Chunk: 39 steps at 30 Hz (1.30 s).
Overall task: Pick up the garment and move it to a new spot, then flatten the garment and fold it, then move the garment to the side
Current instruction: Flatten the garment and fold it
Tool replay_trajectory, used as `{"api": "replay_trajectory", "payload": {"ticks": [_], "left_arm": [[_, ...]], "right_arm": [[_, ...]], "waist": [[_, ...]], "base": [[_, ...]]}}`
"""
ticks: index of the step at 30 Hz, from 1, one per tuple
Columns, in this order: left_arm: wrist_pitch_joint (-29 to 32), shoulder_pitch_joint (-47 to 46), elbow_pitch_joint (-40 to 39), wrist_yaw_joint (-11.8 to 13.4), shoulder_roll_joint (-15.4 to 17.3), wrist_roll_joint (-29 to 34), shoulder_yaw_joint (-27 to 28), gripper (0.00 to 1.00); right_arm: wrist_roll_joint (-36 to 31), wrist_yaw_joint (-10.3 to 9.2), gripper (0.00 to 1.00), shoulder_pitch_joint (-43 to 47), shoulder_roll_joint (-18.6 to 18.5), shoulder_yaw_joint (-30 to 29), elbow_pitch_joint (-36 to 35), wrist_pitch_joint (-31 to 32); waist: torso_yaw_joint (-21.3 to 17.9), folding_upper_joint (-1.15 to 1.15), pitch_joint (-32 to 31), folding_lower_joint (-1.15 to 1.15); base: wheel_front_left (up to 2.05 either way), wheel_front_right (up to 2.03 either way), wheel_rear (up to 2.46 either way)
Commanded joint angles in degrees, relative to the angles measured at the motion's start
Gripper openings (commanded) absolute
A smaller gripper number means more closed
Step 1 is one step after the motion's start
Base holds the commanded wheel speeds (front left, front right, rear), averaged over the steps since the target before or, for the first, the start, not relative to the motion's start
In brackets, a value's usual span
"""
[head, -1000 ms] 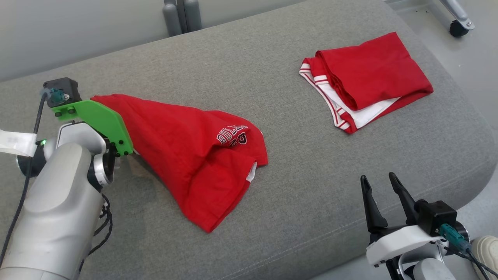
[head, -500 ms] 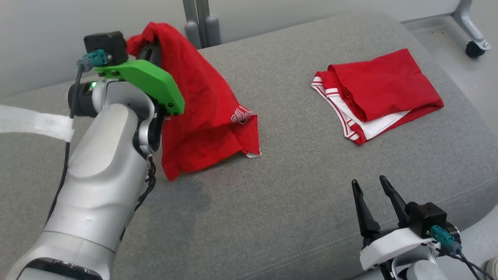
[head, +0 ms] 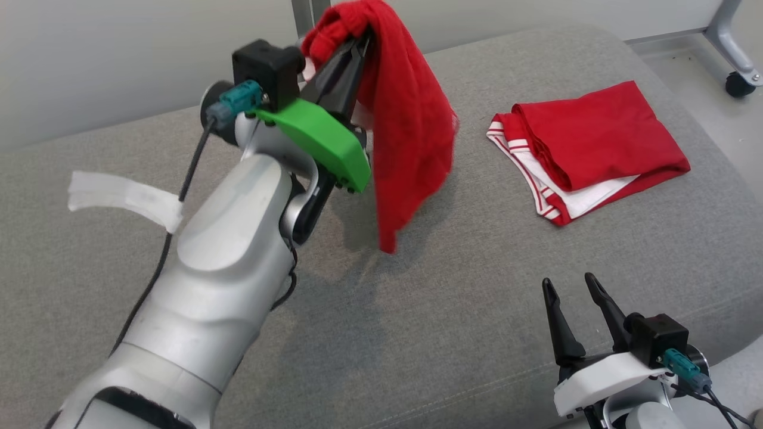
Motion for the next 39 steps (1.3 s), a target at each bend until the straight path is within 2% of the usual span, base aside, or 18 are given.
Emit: {"api": "replay_trajectory", "payload": {"ticks": [1, 9, 15, 18, 23, 31, 32, 33, 36, 39], "left_arm": [[-0.4, 2.2, 0.6, -0.2, 0.3, 0.0, -0.4, 0.00], [-0.5, 11.4, 4.8, -1.2, 2.3, -0.9, -3.6, 0.00], [-0.5, 19.7, 1.7, 1.2, 6.2, -1.9, -3.2, 0.00], [1.3, 24.4, -1.1, 2.6, 8.3, -2.3, -3.8, 0.00], [5.9, 31.0, -5.6, 3.6, 11.5, -3.3, -5.3, 0.00], [14.1, 37.3, -10.2, 6.0, 15.4, -4.8, -7.2, 0.00], [15.0, 37.9, -11.0, 6.3, 16.0, -5.1, -7.4, 0.41], [16.1, 38.5, -11.6, 6.8, 16.5, -5.8, -7.1, 1.00], [19.6, 40.0, -14.2, 7.8, 18.1, -7.4, -6.7, 1.00], [26.8, 42.0, -17.1, 9.3, 19.9, -12.1, -5.3, 1.00]], "right_arm": [[0.3, -0.03, 1.00, 0.4, -0.1, -0.1, -0.2, -0.2], [0.1, -0.03, 1.00, 0.2, -0.1, -1.6, -0.8, -0.2], [-0.5, -0.03, 1.00, 1.0, -0.1, -2.8, -0.7, -0.2], [-0.5, -0.03, 1.00, 1.5, -0.1, -2.8, -0.6, -0.2], [-0.4, -0.04, 1.00, 1.7, -0.1, -2.9, -0.1, -0.2], [-0.3, -0.03, 1.00, 2.0, -0.1, -2.6, 0.7, -0.2], [-0.3, -0.03, 1.00, 2.1, -0.1, -2.6, 0.8, -0.2], [-0.2, -0.03, 1.00, 2.2, -0.1, -2.6, 0.8, -0.2], [0.1, -0.03, 1.00, 2.3, -0.1, -2.8, 0.7, -0.2], [0.2, -0.03, 1.00, 2.5, -0.1, -3.0, 0.7, -0.2]], "waist": [[1.1, 0.00, 0.7, 0.00], [5.3, 0.00, 1.7, 0.00], [8.7, 0.00, 0.6, 0.00], [10.0, 0.00, -0.3, 0.00], [11.6, 0.00, -1.6, 0.00], [11.8, 0.00, -3.2, 0.00], [11.7, 0.00, -3.3, 0.00], [11.5, 0.00, -3.5, 0.00], [11.3, 0.00, -3.7, 0.00], [11.0, 0.00, -3.9, 0.00]], "base": [[0.00, 0.00, 0.00], [0.00, 0.00, 0.00], [0.00, 0.00, 0.00], [0.00, 0.00, 0.00], [0.00, 0.00, 0.00], [0.00, 0.00, 0.00], [0.00, 0.00, 0.00], [0.00, 0.00, 0.00], [0.00, 0.00, 0.00], [0.00, 0.00, 0.00]]}}
